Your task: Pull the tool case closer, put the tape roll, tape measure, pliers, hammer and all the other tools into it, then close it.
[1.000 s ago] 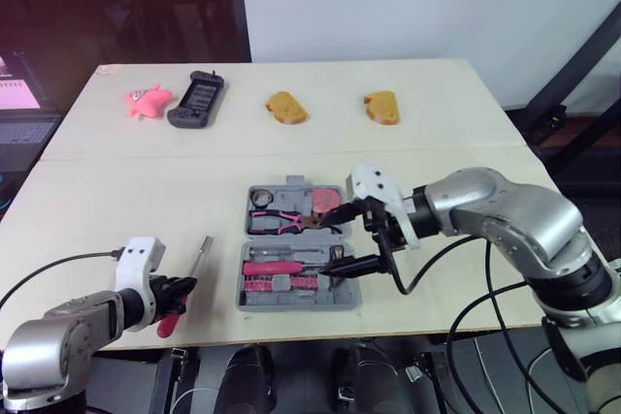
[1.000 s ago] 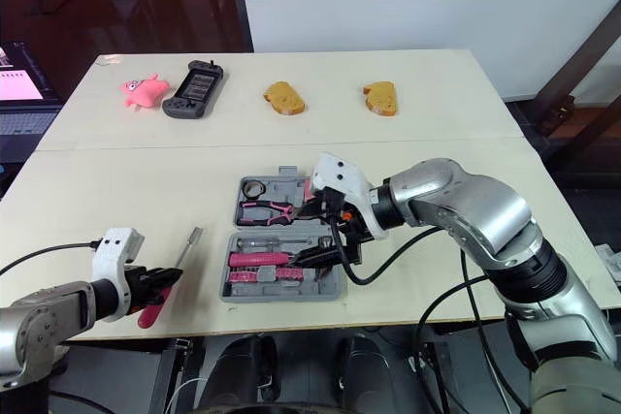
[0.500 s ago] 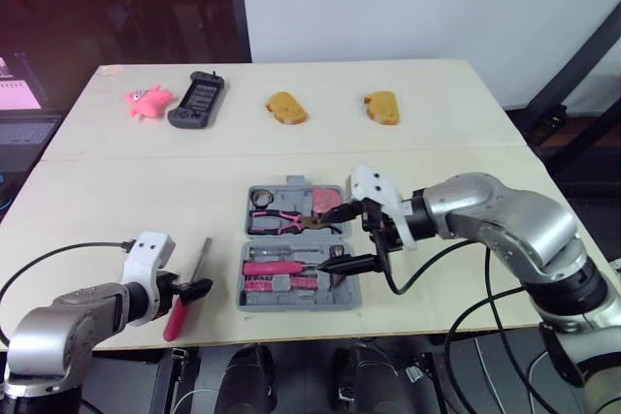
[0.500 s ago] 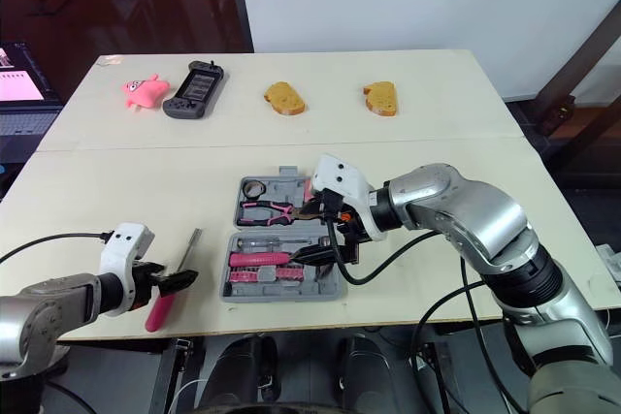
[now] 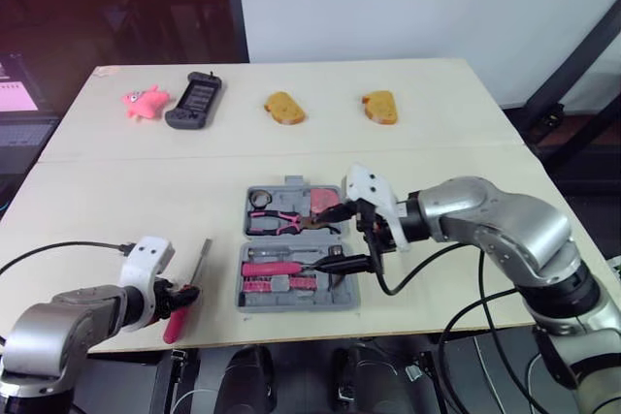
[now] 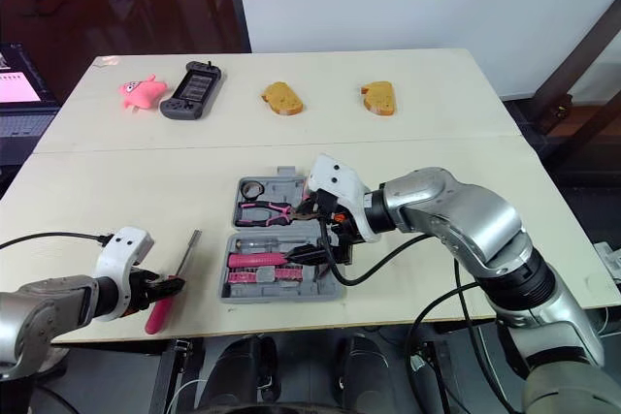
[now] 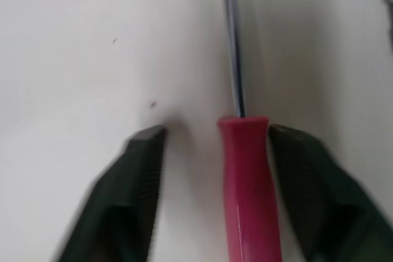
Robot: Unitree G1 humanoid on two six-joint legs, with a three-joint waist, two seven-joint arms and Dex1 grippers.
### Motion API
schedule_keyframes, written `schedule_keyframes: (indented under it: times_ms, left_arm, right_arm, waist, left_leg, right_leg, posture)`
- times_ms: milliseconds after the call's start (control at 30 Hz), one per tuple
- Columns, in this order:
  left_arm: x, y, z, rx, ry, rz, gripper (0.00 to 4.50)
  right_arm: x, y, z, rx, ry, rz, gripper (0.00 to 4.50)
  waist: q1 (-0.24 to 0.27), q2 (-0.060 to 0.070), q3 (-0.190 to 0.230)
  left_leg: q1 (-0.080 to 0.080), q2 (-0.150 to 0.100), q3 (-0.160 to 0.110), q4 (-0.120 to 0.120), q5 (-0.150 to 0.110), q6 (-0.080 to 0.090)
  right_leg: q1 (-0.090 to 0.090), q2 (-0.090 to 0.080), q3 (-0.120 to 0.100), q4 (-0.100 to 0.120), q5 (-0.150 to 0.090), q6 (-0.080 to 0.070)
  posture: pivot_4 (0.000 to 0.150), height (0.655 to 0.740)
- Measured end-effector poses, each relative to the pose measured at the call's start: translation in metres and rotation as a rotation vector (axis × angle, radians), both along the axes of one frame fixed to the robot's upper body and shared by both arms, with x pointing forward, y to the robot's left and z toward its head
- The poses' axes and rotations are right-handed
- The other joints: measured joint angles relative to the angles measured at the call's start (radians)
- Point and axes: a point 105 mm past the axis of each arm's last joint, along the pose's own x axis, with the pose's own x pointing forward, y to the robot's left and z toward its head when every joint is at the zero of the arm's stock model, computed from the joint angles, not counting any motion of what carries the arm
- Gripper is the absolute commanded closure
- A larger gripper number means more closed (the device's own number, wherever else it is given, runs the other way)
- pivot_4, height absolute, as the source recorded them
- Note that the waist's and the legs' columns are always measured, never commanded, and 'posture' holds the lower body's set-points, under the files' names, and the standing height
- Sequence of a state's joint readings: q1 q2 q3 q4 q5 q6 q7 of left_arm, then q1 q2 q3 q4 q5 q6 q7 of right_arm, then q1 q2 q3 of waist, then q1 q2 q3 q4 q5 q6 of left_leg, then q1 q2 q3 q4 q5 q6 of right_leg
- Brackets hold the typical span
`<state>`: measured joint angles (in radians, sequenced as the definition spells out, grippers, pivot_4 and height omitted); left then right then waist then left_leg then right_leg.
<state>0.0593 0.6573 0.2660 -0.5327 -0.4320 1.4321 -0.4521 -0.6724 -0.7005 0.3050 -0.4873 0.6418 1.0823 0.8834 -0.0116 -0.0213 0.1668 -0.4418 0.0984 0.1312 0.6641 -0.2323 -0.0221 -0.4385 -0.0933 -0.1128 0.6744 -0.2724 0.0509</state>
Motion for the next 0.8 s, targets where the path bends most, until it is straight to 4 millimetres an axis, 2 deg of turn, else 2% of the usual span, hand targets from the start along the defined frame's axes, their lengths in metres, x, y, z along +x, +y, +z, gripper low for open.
schedule_keyframes:
  times_ms: [33, 67, 300, 367, 467, 567, 633, 733, 800]
  left_arm:
    - [-0.001, 0.0, 0.0, 0.001, 0.004, 0.002, 3.69]
    - [-0.001, 0.0, 0.0, -0.002, 0.004, 0.001, 4.13]
    - [0.004, 0.009, 0.008, 0.005, 0.018, -0.055, 4.14]
    - [0.012, 0.018, 0.02, 0.036, -0.004, -0.101, 4.14]
    - [0.034, 0.024, 0.051, 0.048, -0.086, -0.206, 4.14]
    - [0.049, 0.015, 0.081, 0.026, -0.145, -0.373, 4.14]
    - [0.058, 0.0, 0.101, -0.016, -0.163, -0.532, 4.14]
    - [0.064, -0.018, 0.121, -0.026, -0.132, -0.727, 4.14]
    - [0.067, -0.024, 0.126, -0.015, -0.119, -0.799, 4.14]
  right_arm:
    - [0.0, 0.0, 0.0, 0.0, -0.001, -0.001, 0.0]
    - [0.0, 0.0, 0.0, 0.0, -0.001, -0.002, 0.0]
    - [0.001, -0.001, 0.0, -0.002, -0.008, -0.006, 0.0]
    - [0.0, -0.001, 0.0, 0.003, -0.007, -0.006, 0.0]
    - [-0.004, -0.002, 0.004, 0.011, -0.013, 0.008, 0.0]
    - [-0.01, -0.011, 0.003, -0.002, -0.003, 0.012, 0.0]
    - [-0.013, -0.022, 0.002, -0.02, 0.004, 0.002, 0.0]
    - [-0.012, -0.034, 0.004, -0.04, -0.003, -0.023, 0.0]
    - [-0.011, -0.041, 0.005, -0.047, -0.006, -0.048, 0.0]
  waist:
    - [0.001, 0.0, 0.0]
    - [0.002, 0.0, 0.0]
    - [0.001, 0.0, 0.0]
    - [0.001, 0.0, 0.0]
    - [0.01, 0.0, 0.0]
    - [0.022, 0.0, 0.0]
    - [0.026, 0.0, 0.001]
    - [0.025, 0.0, 0.001]
    - [0.025, 0.0, 0.001]
  left_leg:
    - [0.0, 0.0, 0.0, 0.0, 0.0, 0.0]
    - [0.0, 0.0, 0.0, 0.0, 0.0, 0.0]
    - [0.0, 0.0, 0.0, 0.0, 0.0, 0.0]
    - [-0.001, 0.0, 0.001, 0.0, 0.0, 0.0]
    - [-0.001, 0.0, 0.001, 0.0, 0.0, 0.0]
    - [-0.002, -0.001, 0.002, 0.0, 0.0, 0.0]
    - [-0.002, -0.001, 0.003, 0.0, 0.0, 0.0]
    - [-0.002, -0.001, 0.003, 0.001, 0.0, 0.0]
    - [-0.002, -0.001, 0.003, 0.001, 0.0, 0.0]
  right_leg:
    - [0.0, 0.0, 0.0, 0.0, 0.0, 0.0]
    - [0.0, 0.0, 0.0, 0.0, 0.0, 0.0]
    - [-0.001, 0.0, 0.0, 0.0, 0.0, 0.0]
    - [-0.001, 0.0, 0.0, 0.0, 0.0, 0.0]
    - [-0.001, 0.0, -0.001, -0.001, 0.0, 0.0]
    - [-0.001, -0.001, -0.001, -0.003, 0.0, 0.0]
    - [-0.001, 0.0, -0.001, -0.004, 0.0, 0.0]
    - [0.0, 0.0, -0.001, -0.004, 0.0, 0.0]
    - [0.0, 0.0, -0.001, -0.004, 0.0, 0.0]
  posture:
    - [0.15, 0.7188]
    - [0.15, 0.7188]
    - [0.15, 0.7188]
    - [0.15, 0.7188]
    - [0.15, 0.7188]
    - [0.15, 0.7188]
    - [0.15, 0.7188]
    - [0.15, 0.7188]
    - [0.15, 0.7188]
